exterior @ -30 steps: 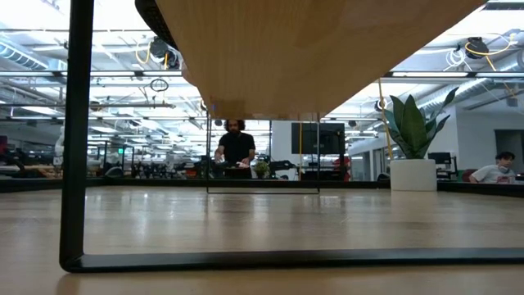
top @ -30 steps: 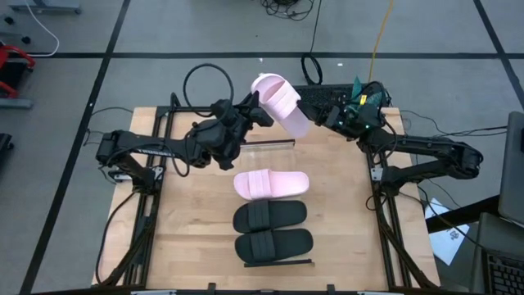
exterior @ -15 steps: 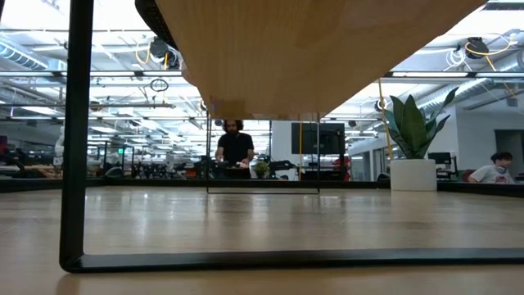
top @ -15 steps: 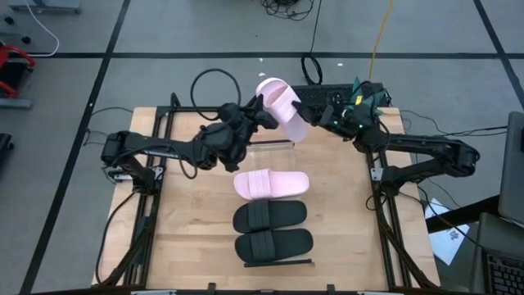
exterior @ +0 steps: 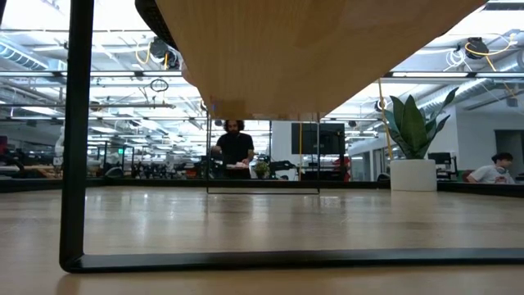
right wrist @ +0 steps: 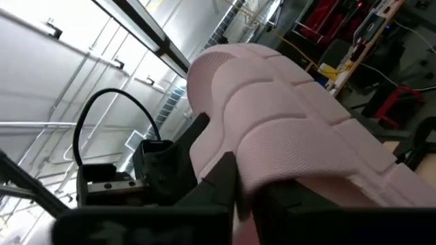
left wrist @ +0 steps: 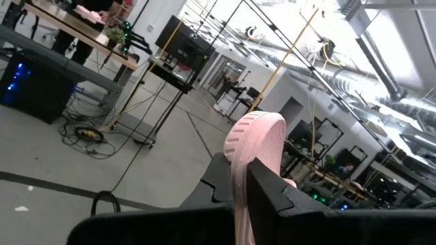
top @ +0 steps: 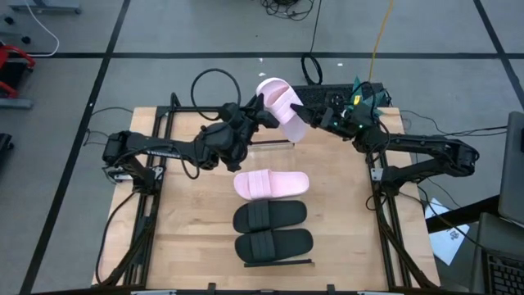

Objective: Pick and place slides into the shelf
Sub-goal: Put the pink slides on the shelf

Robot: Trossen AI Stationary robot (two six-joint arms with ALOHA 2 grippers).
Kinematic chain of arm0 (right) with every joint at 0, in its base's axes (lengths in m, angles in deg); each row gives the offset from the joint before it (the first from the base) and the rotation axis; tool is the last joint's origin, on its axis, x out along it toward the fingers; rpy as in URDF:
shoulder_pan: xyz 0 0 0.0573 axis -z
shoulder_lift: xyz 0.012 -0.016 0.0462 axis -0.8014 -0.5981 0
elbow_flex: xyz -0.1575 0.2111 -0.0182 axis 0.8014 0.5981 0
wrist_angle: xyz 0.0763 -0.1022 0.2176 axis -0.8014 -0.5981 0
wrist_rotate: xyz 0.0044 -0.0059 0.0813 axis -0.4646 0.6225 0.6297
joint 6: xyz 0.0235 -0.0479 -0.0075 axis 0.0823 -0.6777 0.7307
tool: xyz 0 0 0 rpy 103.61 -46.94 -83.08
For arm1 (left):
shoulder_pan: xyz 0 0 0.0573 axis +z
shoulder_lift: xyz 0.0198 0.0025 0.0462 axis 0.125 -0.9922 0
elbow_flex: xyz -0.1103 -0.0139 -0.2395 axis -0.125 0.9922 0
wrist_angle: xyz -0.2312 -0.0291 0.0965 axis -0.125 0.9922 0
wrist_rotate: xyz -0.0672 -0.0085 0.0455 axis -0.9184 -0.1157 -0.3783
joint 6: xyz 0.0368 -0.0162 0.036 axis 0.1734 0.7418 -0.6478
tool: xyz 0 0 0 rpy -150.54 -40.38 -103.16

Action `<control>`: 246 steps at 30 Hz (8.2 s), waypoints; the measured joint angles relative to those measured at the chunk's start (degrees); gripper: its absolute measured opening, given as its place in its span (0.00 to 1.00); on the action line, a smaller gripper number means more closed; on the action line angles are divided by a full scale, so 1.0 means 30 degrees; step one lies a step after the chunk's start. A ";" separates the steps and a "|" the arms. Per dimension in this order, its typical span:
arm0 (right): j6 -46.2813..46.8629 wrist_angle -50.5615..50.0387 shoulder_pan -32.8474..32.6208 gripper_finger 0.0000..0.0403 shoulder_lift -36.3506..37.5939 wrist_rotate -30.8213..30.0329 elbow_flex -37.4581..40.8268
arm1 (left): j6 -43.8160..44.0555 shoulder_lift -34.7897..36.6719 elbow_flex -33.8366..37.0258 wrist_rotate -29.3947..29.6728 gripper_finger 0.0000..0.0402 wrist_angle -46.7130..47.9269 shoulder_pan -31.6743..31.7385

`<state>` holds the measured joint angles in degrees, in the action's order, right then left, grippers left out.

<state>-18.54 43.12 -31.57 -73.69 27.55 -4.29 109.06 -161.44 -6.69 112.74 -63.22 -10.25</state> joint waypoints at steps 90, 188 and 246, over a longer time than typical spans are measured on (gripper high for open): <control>-0.8141 -2.7098 0.0390 0.00 -0.6135 0.9973 -1.5507 | -1.8908 0.7749 -0.0090 0.6991 0.30 0.0667 -0.5914; -0.7561 -2.7504 -0.1435 0.01 -0.9945 0.7482 -1.5577 | -1.9745 0.7782 -0.0090 0.7621 0.30 0.0640 -0.6914; -0.9028 -2.9129 -0.2040 0.09 -0.9923 0.6247 -1.5577 | -2.0544 0.7788 -0.0090 0.7621 0.30 0.0647 -0.6841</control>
<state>-45.62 -44.27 -37.69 -103.46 46.29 -51.02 47.43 -138.08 -6.96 135.61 -61.28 -30.77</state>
